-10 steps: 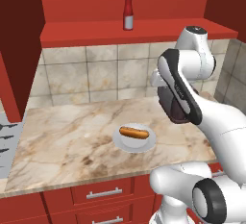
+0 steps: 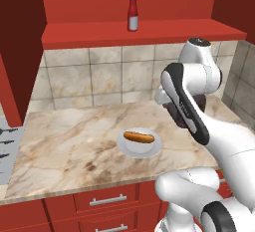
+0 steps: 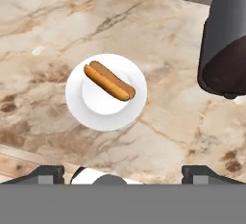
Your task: Move the hot dog bun to the plate on the dining table and place the condiment next to that plate. Then navigate to the fridge and take the sausage and place it on the plate as well.
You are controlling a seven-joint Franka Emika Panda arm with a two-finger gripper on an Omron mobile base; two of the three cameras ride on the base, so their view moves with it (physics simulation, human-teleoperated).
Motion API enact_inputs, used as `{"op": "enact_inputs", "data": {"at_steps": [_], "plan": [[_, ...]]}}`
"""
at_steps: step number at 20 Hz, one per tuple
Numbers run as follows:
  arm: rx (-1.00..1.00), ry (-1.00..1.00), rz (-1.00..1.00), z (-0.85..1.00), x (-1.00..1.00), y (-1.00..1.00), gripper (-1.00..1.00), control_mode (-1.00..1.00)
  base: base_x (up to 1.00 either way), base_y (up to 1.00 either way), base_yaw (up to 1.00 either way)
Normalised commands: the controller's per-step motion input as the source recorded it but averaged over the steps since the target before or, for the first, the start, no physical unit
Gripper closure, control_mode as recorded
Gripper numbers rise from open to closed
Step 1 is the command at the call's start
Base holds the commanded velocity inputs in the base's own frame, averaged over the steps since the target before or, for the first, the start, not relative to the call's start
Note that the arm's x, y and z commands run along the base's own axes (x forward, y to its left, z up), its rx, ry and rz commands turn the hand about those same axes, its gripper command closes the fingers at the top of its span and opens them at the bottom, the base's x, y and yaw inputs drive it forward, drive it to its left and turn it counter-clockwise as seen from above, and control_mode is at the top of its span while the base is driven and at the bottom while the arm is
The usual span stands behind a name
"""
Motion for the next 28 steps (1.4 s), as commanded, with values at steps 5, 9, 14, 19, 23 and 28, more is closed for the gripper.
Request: {"op": "enact_inputs", "data": {"at_steps": [5, 9, 14, 19, 23, 28], "plan": [[-0.13, -0.02, 0.34, -0.25, -0.5, 0.4, -1.0, -1.0, 0.0, 0.0, 0.0], [-0.01, 0.01, 0.18, -0.19, 0.08, 0.43, -1.0, -1.0, 0.0, 0.0, 0.0], [0.0, 0.03, 0.08, -0.37, 0.06, 0.19, -1.0, -1.0, 0.0, 0.0, 0.0], [-0.04, 0.04, 0.01, -0.46, 0.25, 0.0, -1.0, -1.0, 0.0, 0.0, 0.0], [-0.04, 0.1, 0.0, -0.39, 0.38, 0.0, -1.0, -1.0, 0.0, 0.0, 0.0], [0.0, 0.09, 0.0, -0.36, 0.35, 0.0, -1.0, -1.0, 0.0, 0.0, 0.0]]}}
